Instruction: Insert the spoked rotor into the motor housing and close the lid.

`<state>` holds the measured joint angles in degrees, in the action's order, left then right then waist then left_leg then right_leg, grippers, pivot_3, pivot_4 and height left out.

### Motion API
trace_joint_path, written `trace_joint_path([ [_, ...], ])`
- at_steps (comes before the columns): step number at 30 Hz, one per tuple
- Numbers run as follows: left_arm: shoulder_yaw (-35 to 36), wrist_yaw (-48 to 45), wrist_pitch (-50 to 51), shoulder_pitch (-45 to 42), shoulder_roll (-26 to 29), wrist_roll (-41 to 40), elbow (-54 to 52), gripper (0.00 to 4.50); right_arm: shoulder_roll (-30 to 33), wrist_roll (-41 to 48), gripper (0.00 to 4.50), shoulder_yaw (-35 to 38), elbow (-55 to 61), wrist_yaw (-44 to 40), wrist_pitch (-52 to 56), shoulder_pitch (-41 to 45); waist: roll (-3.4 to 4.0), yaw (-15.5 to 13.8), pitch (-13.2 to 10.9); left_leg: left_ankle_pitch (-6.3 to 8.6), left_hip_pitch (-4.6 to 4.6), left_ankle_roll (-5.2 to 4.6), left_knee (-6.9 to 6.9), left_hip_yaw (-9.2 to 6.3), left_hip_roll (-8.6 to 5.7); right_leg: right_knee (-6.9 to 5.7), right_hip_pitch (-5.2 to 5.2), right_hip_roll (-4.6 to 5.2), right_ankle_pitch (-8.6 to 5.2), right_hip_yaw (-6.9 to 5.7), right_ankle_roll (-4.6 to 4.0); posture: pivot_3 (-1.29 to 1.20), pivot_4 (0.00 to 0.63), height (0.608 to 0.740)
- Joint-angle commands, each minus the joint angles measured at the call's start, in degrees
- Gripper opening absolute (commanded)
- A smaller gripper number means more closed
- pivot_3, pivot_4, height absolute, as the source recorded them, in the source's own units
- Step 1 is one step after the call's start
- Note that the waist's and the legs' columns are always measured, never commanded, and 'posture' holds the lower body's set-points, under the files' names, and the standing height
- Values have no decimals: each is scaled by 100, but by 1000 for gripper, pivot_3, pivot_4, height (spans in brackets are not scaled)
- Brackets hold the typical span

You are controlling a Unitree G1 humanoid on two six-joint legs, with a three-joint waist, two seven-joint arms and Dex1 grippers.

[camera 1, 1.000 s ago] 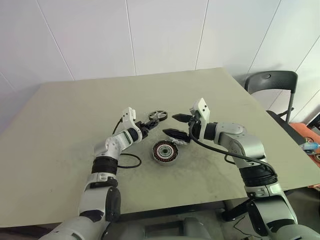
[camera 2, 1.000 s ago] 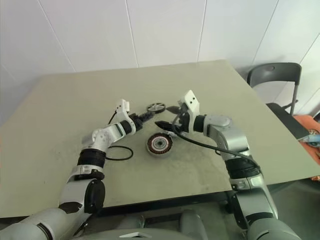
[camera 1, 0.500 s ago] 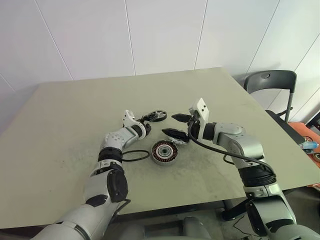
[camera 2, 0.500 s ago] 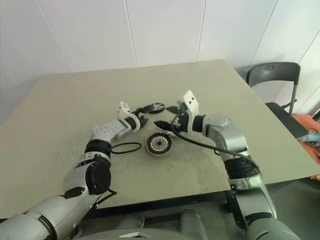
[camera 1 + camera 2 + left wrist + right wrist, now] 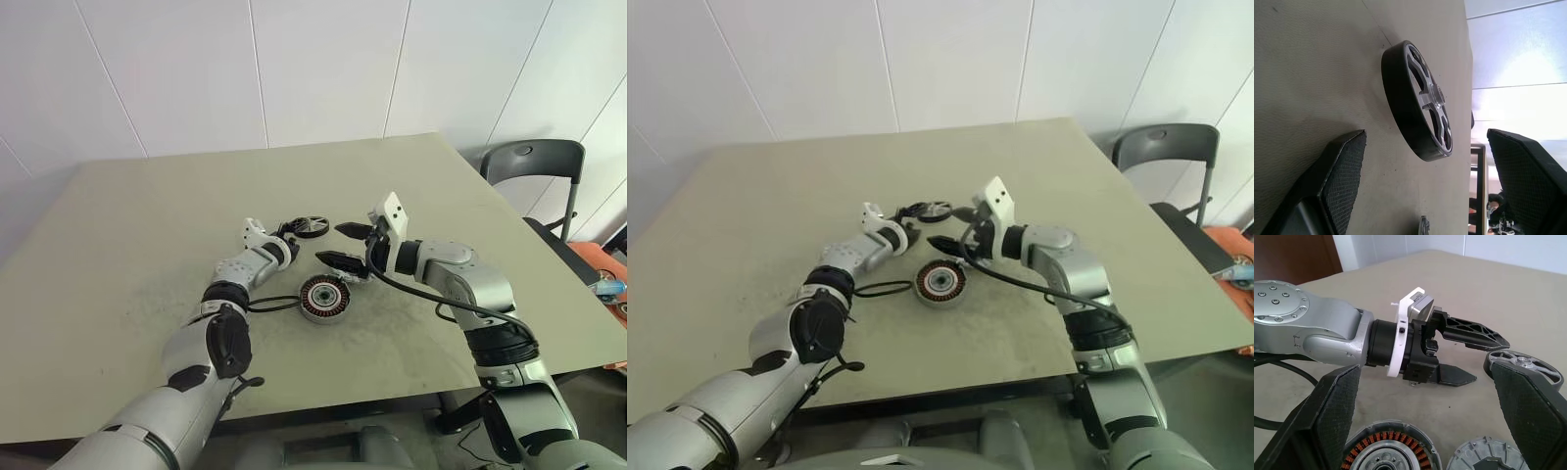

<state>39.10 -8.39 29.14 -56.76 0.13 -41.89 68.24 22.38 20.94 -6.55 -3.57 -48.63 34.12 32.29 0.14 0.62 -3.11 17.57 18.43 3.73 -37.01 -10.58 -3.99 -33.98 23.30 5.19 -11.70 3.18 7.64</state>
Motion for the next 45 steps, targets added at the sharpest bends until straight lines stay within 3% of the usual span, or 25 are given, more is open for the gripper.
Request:
trace_joint_path([
  [1,82,-81,-51,-246,9,-78,162,4215,-40,16,4500,-1,262,34,-43,65,0,1,0,0,0,0,0,0,0,0,0,0,0,0,0,0,0,740],
  [3,119,-84,-122,-323,32,-83,241,4215,-52,16,4500,-5,258,46,-45,74,-1,4,0,0,1,0,1,0,0,1,1,0,1,0,1,0,0,740],
  [6,205,-59,-251,-407,59,-85,362,3592,-91,7,4500,-27,244,80,-55,93,-1,11,-1,0,4,0,3,0,0,2,6,1,1,0,2,0,0,740],
  [15,296,-28,-340,-514,51,-62,504,547,-80,5,4500,-10,318,153,-37,29,-3,24,-2,0,5,0,12,0,0,1,12,1,2,0,3,0,0,740],
  [16,303,-23,-342,-511,55,-62,510,361,-72,5,4500,-5,327,159,-34,22,-3,25,-2,0,5,0,12,-1,0,1,12,1,2,1,3,0,0,740],
  [23,277,-219,-60,-493,129,-72,424,367,-59,12,4500,-7,335,167,-22,-4,-3,27,-2,0,4,0,12,0,0,1,12,1,2,0,3,0,0,740],
  [29,202,-954,911,-199,424,-206,-82,367,-25,245,4500,149,370,4,64,-24,-3,59,-3,0,4,0,14,0,0,0,13,1,2,1,3,0,0,740],
  [39,44,-1011,4134,2193,590,-1441,-3745,367,642,700,4500,598,343,-670,270,-231,-2,52,-5,1,4,0,18,-6,1,-4,17,3,2,1,2,0,0,740],
  [45,-253,-1220,5193,3209,606,-2153,-5255,367,871,711,4500,572,225,-922,255,-290,-3,49,-5,1,1,0,14,-1,1,-6,13,3,0,1,1,0,0,740],
])
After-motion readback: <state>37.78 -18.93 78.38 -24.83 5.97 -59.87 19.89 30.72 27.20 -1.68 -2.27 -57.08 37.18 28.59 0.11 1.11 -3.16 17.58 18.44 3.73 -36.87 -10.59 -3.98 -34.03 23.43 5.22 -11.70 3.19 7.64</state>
